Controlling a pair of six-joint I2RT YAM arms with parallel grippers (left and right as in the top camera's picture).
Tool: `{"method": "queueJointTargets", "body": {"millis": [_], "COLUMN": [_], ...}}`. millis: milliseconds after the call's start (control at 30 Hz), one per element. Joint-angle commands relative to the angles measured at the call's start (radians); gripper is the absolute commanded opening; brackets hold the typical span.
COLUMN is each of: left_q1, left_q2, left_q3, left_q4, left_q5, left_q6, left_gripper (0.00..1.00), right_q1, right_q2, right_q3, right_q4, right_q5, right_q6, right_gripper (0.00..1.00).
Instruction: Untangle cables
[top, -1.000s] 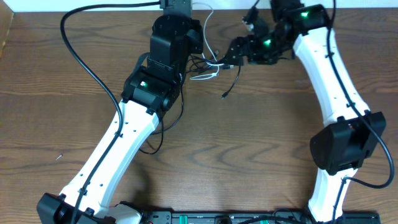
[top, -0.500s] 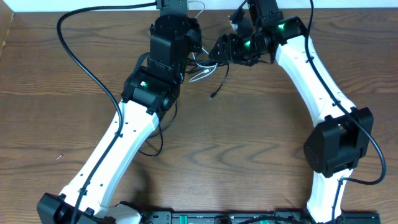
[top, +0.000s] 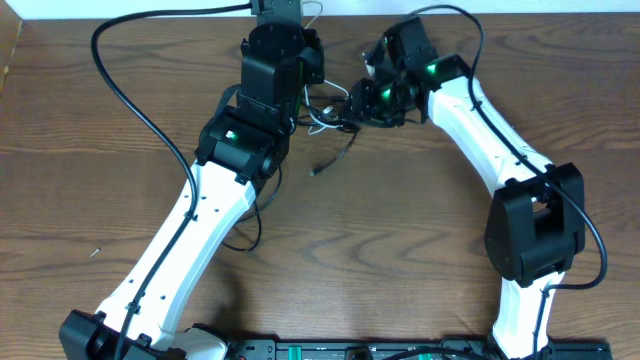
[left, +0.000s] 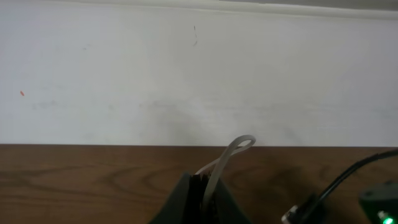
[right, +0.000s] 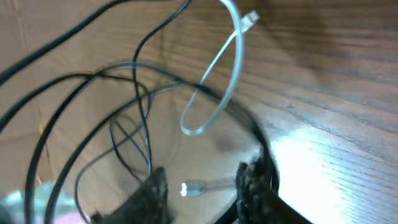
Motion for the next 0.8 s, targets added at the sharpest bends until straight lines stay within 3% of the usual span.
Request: {"method": "queueJointTargets", "body": {"millis": [0,200,367,467,567,767], "left_q1": [0.005,0.005,0.005,0.005,0.005,0.005], "left_q2": [-0.001,-0.001,-0.001,-0.001,-0.001,-0.001], "left_q3": [0.007,0.007,0.007,0.007,0.007,0.007], "left_q4": [0.022,0.090,0.129,0.113,0.082,0.021], "left_q5": [-0.021,0.029,0.034,0.053,0.087,0.146], "left_q6": [-0.019,-0.047,-0.053,-0.055,-0.055,-0.055], "left_gripper": [0.07,0.08,0.08,0.07,0.08,0.08], "right_q1": [0.006,0.018,0.013,-0.005,-0.054,-0.169], "right_q2": [-0.002,-0.002,-0.002,-0.003,-0.005,-0.030], "right_q3": [-0.055,-0.149,-0.183,-0.180,-0.152,-0.031], "right_q4": [0.030,0.107,0.130,0.161,0.148,0.002], "right_q5": [0.010,0.006,0.002,-0.075,-0.124,-0.217], "right_q6": [0.016,0.020,-0.016,-0.132,-0.294,-0.653], "right_gripper": [0.26,0.08,0.05,0.20,0.50,0.67]}}
